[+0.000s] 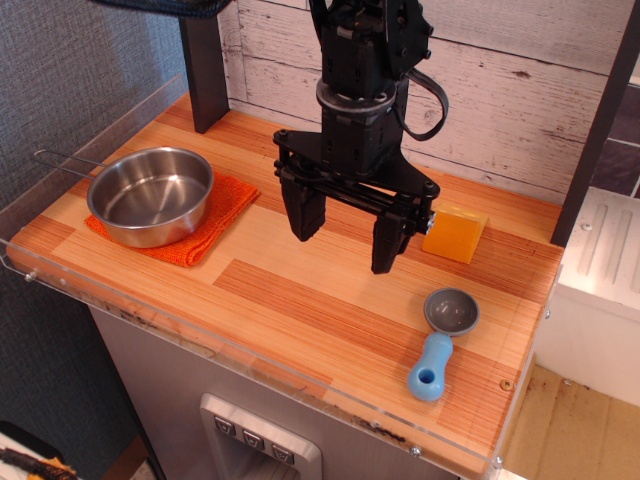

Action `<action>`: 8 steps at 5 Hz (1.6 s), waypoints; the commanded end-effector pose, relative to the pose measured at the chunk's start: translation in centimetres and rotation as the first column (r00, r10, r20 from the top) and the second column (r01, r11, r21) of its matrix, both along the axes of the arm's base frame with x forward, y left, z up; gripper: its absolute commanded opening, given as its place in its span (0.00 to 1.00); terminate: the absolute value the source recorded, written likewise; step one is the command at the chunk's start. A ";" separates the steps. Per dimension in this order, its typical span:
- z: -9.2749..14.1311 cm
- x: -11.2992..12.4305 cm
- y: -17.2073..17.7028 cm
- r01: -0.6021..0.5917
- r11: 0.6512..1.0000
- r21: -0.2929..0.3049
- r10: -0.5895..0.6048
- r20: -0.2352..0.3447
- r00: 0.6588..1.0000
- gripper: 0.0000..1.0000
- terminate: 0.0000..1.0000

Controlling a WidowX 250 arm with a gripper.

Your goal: Move the pot near the cheese

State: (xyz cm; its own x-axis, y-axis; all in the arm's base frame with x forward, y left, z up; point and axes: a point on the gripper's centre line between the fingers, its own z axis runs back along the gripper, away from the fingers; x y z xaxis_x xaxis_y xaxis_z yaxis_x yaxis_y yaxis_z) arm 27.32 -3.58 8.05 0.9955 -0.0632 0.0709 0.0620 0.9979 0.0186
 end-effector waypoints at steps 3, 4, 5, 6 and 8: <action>-0.1 1.2 5.8 -0.031 0.999 0.033 0.031 0.005 1.000 1.00 0.00; 0.5 1.3 9.3 -0.042 0.997 0.063 0.041 0.019 0.999 1.00 0.00; 0.6 1.3 11.4 -0.046 0.995 0.087 0.044 0.032 0.999 1.00 0.00; -0.1 1.7 12.2 -0.052 0.994 0.091 0.050 0.022 0.998 1.00 0.00; -2.5 2.2 13.9 -0.087 0.992 0.096 0.084 0.041 0.996 1.00 0.00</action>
State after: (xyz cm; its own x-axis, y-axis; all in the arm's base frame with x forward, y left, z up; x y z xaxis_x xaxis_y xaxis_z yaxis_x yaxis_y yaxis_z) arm 29.30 9.86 4.33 0.9976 0.0082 0.0691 -0.0155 0.9944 0.1048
